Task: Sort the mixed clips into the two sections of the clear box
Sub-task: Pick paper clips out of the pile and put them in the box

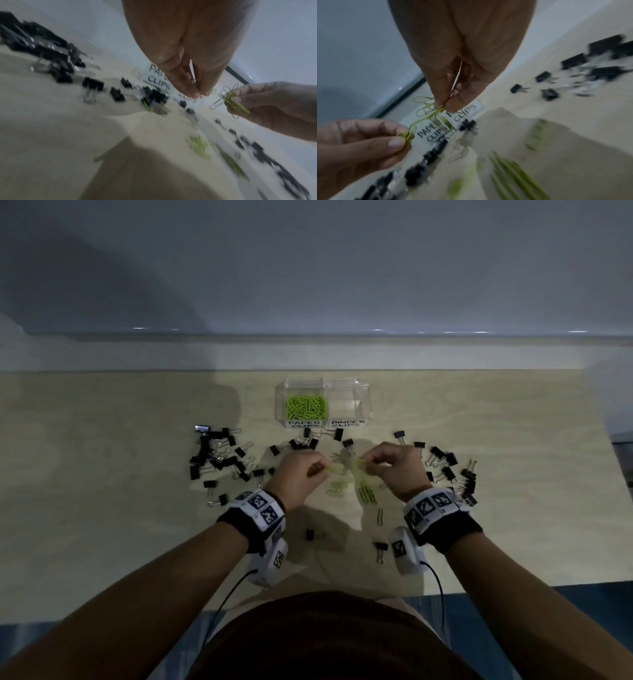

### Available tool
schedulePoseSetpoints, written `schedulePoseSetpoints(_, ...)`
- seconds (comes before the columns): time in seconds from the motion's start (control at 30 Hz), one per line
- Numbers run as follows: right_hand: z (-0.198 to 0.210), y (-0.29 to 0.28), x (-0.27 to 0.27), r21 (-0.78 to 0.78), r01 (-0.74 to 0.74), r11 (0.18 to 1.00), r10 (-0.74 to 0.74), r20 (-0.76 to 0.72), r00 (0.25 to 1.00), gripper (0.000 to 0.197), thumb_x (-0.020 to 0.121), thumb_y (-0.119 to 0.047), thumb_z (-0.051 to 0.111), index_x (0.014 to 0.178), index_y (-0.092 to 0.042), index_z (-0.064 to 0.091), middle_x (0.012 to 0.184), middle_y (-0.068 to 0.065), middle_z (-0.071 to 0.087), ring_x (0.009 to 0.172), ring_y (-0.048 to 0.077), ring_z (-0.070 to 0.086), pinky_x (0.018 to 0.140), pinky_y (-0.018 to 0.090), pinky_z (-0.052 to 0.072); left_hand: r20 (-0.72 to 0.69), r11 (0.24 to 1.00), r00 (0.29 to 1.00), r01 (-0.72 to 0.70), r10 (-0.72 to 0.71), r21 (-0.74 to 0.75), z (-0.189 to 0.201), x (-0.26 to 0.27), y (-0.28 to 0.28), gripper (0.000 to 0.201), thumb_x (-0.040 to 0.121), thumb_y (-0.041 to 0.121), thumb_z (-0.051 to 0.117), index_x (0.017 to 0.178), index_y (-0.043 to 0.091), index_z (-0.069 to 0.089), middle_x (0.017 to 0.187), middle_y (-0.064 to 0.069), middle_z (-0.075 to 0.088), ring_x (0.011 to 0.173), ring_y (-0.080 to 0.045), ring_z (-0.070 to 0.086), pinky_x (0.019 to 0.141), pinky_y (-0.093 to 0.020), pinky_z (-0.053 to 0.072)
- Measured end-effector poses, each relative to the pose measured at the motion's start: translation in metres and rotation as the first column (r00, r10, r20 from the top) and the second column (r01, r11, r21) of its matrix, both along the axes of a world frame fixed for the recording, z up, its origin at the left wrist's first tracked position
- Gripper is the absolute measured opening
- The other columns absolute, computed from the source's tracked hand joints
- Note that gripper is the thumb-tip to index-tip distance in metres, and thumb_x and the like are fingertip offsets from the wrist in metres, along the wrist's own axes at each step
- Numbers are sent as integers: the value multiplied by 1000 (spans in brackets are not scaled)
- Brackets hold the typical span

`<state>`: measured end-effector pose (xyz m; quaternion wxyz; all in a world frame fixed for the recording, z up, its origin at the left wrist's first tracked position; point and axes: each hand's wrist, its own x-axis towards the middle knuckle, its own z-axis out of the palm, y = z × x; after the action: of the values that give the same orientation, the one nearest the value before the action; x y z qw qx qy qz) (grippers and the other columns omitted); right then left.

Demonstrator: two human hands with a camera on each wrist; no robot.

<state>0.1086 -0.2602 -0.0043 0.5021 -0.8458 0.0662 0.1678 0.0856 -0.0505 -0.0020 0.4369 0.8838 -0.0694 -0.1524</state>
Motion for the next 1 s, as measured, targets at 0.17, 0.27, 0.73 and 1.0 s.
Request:
schedulePoseSetpoints(0.17,32,44,51,72,-12,997,6,77,997,9,76,-5,74,77,-13,70,77,3,72,70,14,69,66,24,57,74,974,971,-227,227,-14,27,49,33,12,86,15,63,97,10,67,89,2,67,76,-6,61,70,-9,46)
schedulePoseSetpoints(0.27,34,78,80,69,23,997,-32,132,991,8,74,-6,75,75,-13,71,76,5,72,70,17,69,68,29,59,143,966,963,-243,229,84,31,82,39,11,86,12,63,92,6,69,87,-8,70,77,-18,64,73,-28,55)
schedulePoseSetpoints(0.73,4,82,11,-537,-421,731,572,145,807,15,84,-14,58,93,-19,69,97,2,61,89,24,58,72,39,54,0,936,999,36,-38,350,-11,12,53,14,84,16,65,97,10,65,98,-4,59,95,-22,56,84,-33,47)
schedulePoseSetpoints(1.0,-15,86,-27,-726,-440,529,602,-45,797,29,91,-35,43,109,-22,62,107,8,54,101,33,49,75,41,48,8,897,986,-155,167,414,-35,6,38,24,76,28,74,93,14,65,103,-7,61,100,-26,54,90,-40,45)
